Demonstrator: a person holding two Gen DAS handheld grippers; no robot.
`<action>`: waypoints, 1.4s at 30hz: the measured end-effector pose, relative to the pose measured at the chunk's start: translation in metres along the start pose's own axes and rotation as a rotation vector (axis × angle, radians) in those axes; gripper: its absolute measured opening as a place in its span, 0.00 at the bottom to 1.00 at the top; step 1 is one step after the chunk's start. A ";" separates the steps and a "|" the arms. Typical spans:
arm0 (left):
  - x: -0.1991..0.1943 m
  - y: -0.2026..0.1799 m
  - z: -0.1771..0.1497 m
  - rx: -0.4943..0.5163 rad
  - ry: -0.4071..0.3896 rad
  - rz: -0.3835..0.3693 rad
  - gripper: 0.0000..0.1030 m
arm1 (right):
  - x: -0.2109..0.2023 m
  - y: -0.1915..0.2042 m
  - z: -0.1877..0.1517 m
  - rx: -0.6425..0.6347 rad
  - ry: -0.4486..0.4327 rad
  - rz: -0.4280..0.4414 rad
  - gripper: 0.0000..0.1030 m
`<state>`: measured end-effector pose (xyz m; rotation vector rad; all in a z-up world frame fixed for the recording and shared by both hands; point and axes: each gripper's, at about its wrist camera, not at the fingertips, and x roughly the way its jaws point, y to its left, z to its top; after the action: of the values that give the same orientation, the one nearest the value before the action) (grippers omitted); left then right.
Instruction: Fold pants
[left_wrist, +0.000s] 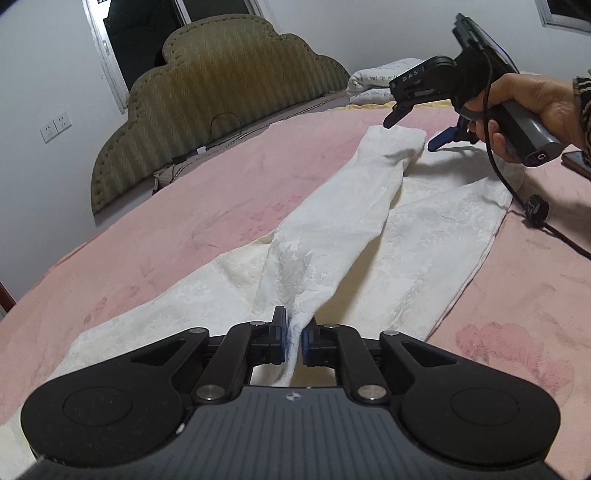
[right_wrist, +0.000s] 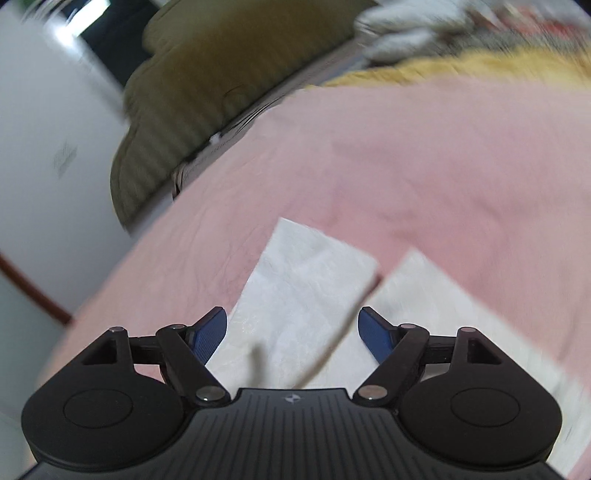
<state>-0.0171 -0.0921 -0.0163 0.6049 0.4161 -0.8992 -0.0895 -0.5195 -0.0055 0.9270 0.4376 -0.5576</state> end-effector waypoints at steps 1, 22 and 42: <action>0.001 -0.001 -0.001 0.002 -0.001 -0.001 0.17 | -0.001 -0.007 -0.004 0.049 0.003 0.044 0.72; -0.033 0.013 0.016 -0.045 -0.132 0.029 0.08 | -0.082 0.017 0.021 -0.038 -0.205 0.208 0.04; -0.023 -0.013 -0.011 0.100 0.016 -0.127 0.22 | -0.120 -0.043 -0.036 -0.087 -0.140 -0.208 0.12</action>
<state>-0.0415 -0.0768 -0.0154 0.6838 0.4295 -1.0416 -0.2134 -0.4782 0.0178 0.7583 0.4309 -0.7820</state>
